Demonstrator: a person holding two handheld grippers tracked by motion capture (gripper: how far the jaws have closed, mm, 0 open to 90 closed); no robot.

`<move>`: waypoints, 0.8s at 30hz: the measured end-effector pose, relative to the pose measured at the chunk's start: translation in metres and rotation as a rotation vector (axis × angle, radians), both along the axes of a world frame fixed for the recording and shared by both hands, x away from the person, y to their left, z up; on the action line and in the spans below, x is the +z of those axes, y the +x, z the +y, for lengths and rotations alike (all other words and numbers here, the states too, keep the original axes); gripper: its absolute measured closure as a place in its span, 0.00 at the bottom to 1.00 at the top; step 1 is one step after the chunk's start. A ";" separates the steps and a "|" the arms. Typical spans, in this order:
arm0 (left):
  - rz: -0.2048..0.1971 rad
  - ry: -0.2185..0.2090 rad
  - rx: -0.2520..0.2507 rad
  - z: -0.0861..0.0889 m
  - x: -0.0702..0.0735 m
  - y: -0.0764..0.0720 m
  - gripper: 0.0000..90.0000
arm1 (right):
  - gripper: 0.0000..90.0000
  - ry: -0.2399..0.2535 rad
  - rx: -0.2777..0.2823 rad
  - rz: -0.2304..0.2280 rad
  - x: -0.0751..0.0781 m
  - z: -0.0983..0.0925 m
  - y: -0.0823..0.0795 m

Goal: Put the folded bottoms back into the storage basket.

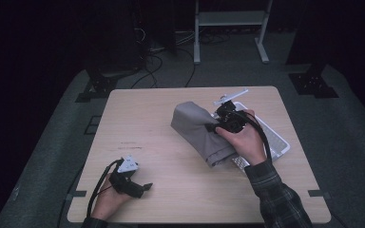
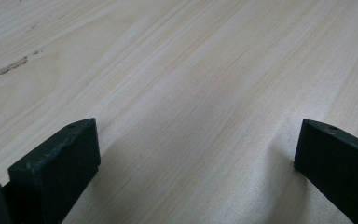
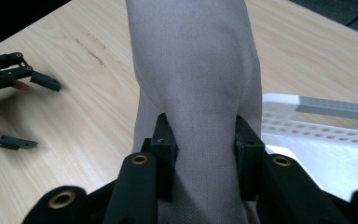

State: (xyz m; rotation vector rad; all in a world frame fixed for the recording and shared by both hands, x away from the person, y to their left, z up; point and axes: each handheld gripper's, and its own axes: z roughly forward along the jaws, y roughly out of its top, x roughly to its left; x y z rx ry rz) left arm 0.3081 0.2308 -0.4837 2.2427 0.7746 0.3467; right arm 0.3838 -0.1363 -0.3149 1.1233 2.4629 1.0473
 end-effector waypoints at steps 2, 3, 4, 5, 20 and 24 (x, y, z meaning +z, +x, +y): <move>0.000 0.000 0.000 0.000 0.000 0.000 0.00 | 0.74 -0.001 -0.011 -0.003 0.003 -0.005 0.000; 0.000 0.000 0.000 0.000 0.000 0.000 0.00 | 0.74 -0.002 -0.017 -0.005 0.005 -0.008 0.001; 0.000 0.000 0.000 0.000 0.000 0.000 0.00 | 0.74 -0.002 -0.022 -0.006 0.006 -0.011 0.001; 0.000 0.000 0.000 0.000 0.000 0.000 0.00 | 0.74 -0.002 -0.026 -0.006 0.008 -0.014 0.001; 0.002 -0.003 0.002 0.000 0.000 0.000 0.00 | 0.74 -0.013 -0.090 -0.014 0.011 -0.057 0.010; 0.001 -0.004 0.003 -0.001 0.000 0.000 0.00 | 0.74 -0.011 -0.108 -0.015 0.010 -0.068 0.012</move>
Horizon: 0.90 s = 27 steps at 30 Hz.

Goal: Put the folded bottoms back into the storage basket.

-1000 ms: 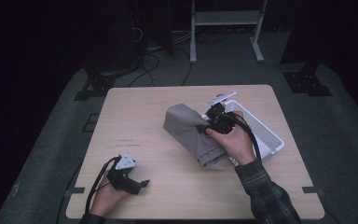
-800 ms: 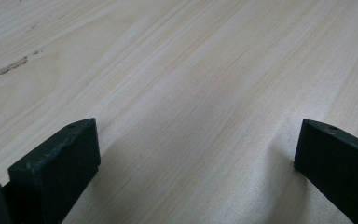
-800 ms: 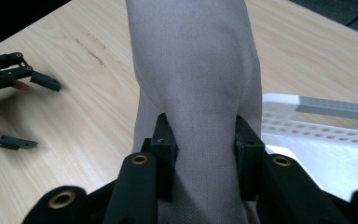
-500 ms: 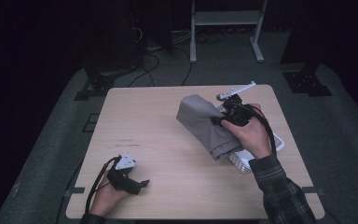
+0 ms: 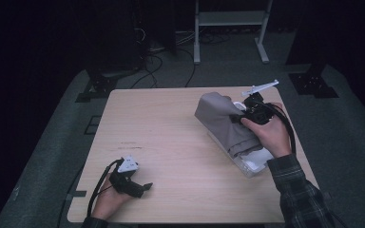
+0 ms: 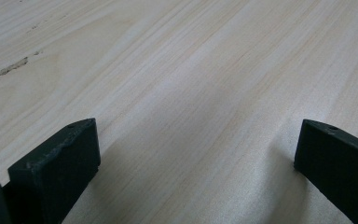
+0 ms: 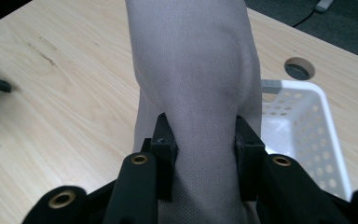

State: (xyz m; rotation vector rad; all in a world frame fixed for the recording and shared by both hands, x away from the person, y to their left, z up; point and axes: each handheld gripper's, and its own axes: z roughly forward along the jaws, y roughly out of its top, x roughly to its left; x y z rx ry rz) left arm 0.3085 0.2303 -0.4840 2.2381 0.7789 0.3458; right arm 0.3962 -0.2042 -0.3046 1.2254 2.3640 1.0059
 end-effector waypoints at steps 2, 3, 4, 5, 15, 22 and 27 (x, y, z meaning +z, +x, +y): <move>0.000 0.000 0.000 0.000 0.000 0.000 0.00 | 0.74 0.000 -0.004 -0.005 -0.001 -0.005 0.002; 0.000 0.000 0.000 0.000 0.000 0.000 0.00 | 0.74 0.001 -0.010 -0.005 -0.001 -0.008 0.002; 0.001 0.000 0.000 0.000 0.000 0.000 0.00 | 0.74 0.003 -0.012 -0.004 -0.002 -0.010 0.003; 0.001 0.000 0.000 0.000 0.000 0.000 0.00 | 0.74 0.002 -0.017 -0.001 -0.003 -0.012 0.004; 0.000 0.004 -0.002 0.000 0.000 0.000 0.00 | 0.74 -0.001 -0.036 0.002 -0.014 -0.029 0.012; 0.000 0.006 -0.003 0.000 0.000 0.000 0.00 | 0.74 0.001 -0.039 0.013 -0.030 -0.039 0.019; 0.000 0.003 -0.002 0.000 0.000 0.000 0.00 | 0.74 -0.002 -0.048 0.027 -0.039 -0.045 0.021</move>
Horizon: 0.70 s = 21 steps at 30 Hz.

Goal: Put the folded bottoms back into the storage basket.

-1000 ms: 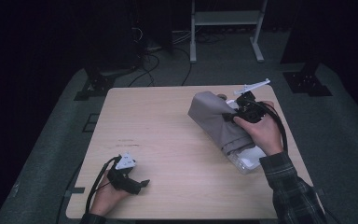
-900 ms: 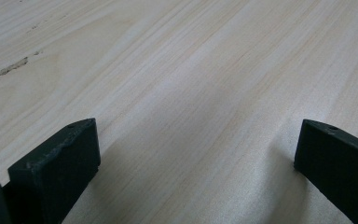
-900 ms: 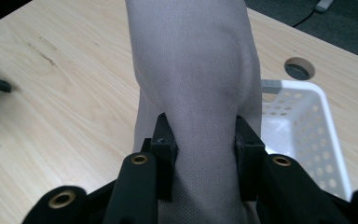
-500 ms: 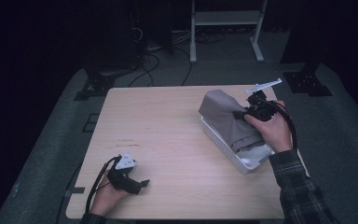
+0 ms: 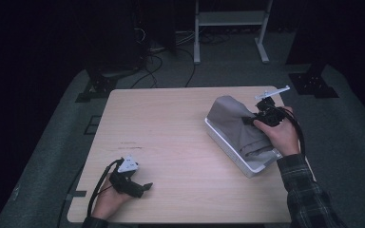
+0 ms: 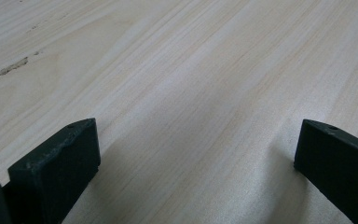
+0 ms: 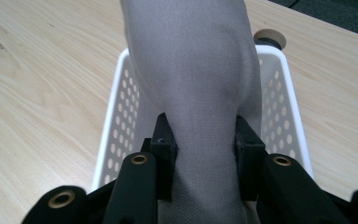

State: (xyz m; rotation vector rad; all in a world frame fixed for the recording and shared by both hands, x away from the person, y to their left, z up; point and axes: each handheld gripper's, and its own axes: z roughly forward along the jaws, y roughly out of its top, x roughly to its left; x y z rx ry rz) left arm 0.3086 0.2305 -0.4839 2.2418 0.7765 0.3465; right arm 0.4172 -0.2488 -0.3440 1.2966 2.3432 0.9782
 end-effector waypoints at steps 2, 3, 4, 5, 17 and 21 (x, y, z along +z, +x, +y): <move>0.000 0.000 0.000 0.000 0.000 0.000 0.00 | 0.74 0.003 -0.003 0.001 -0.004 -0.003 0.000; 0.000 0.000 0.000 0.000 0.000 0.000 0.00 | 0.74 0.004 -0.004 0.002 -0.005 -0.003 0.000; 0.000 0.000 0.000 0.000 0.000 0.000 0.00 | 0.74 0.004 -0.005 0.008 -0.006 -0.005 0.000; 0.000 0.000 0.000 0.000 0.000 0.000 0.00 | 0.74 0.003 -0.005 0.010 -0.008 -0.005 0.000; 0.004 0.003 0.000 0.000 0.000 0.000 0.00 | 0.74 -0.001 0.014 0.030 -0.029 -0.012 -0.002; 0.003 0.004 0.001 0.000 0.000 0.000 0.00 | 0.74 0.003 0.011 0.040 -0.036 -0.012 -0.002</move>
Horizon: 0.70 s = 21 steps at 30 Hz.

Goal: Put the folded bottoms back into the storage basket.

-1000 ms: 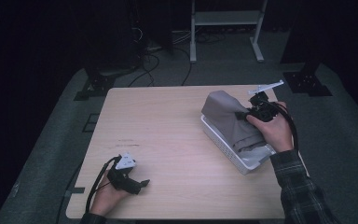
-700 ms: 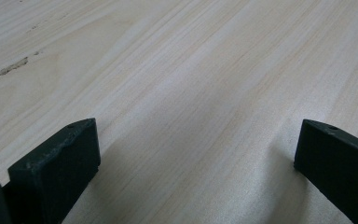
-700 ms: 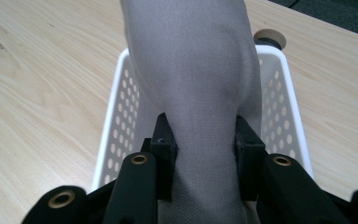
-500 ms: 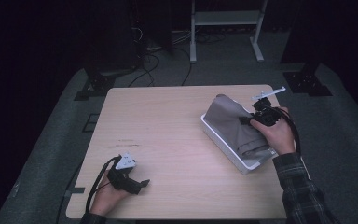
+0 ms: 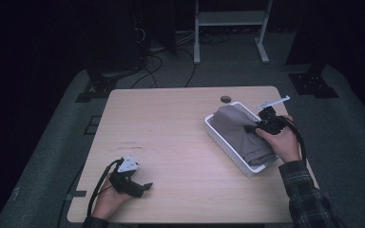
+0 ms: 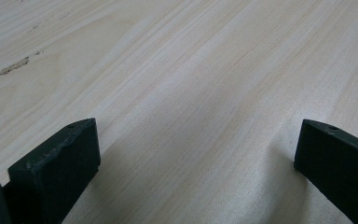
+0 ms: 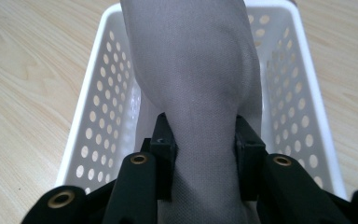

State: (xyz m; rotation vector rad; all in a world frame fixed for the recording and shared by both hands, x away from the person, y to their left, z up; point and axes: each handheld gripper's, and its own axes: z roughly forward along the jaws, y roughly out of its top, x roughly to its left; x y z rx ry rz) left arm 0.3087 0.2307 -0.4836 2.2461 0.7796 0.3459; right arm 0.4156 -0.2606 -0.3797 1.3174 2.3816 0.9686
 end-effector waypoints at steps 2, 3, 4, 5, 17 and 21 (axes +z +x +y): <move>0.000 0.000 0.000 0.000 0.000 0.000 0.00 | 0.74 -0.001 0.002 -0.001 -0.003 0.000 0.000; 0.000 0.000 0.000 0.000 0.000 0.000 0.00 | 0.74 0.002 0.003 0.004 -0.005 0.001 0.001; 0.000 0.000 0.000 0.000 0.000 0.000 0.00 | 0.74 0.001 0.006 0.009 -0.007 0.001 0.001; 0.000 -0.001 0.000 0.000 0.000 0.000 0.00 | 0.74 0.000 0.006 0.012 -0.009 0.002 0.002; 0.000 0.000 0.000 0.000 0.000 0.000 0.00 | 0.73 -0.011 -0.001 0.048 -0.025 0.005 0.006; 0.000 0.000 0.000 0.000 0.000 0.000 0.00 | 0.72 -0.019 -0.005 0.058 -0.029 0.005 0.007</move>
